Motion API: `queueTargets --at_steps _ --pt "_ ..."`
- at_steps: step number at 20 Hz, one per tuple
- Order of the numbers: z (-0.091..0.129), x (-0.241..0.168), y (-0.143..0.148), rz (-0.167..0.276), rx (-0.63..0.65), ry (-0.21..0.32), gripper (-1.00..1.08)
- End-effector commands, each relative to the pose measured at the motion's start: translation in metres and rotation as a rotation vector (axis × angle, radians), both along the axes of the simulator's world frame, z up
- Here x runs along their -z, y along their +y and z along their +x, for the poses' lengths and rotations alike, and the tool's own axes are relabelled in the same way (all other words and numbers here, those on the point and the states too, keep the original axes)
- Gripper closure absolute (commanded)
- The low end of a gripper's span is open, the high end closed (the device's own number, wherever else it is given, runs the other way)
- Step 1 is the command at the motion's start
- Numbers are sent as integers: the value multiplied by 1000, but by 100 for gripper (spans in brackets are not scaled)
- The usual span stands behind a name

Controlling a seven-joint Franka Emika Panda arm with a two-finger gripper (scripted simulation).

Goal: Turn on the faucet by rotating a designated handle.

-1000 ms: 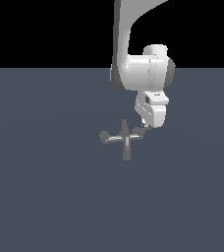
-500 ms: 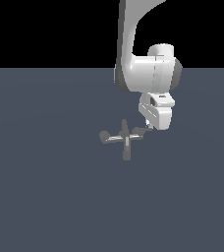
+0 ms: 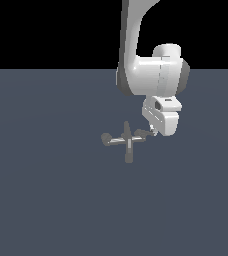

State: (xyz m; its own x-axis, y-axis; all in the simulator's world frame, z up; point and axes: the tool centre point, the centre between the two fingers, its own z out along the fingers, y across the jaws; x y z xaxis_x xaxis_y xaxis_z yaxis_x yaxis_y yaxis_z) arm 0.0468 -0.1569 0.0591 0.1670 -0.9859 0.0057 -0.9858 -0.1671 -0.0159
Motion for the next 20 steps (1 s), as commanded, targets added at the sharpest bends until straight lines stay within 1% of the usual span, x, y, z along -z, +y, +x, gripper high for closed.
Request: queueTargets --at_steps 1,11,12,13,20 --pt "-5 -2 2 0 2 1 108" --pt "-35 -2 20 3 4 15 108" --pt "-35 -2 20 3 4 15 108" --pt "-34 -2 2 -6 28 12 108" --pt "-38 -2 50 2 8 16 108"
